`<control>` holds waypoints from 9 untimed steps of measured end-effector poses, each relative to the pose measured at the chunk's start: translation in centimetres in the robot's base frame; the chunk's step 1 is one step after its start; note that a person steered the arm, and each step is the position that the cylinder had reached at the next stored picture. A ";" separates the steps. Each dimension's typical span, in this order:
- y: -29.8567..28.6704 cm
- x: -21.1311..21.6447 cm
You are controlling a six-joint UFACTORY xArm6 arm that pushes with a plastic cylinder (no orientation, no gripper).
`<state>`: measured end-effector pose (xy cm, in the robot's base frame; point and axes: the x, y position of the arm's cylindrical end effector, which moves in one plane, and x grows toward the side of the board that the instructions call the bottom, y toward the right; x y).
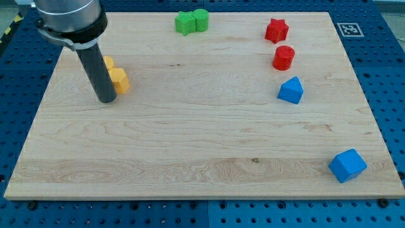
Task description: Move the yellow hexagon bottom to the yellow heart
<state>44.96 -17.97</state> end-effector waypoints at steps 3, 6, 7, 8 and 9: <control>3.9 -1.3; 4.7 -5.6; 4.8 -6.3; 2.9 -6.4; 1.1 -6.4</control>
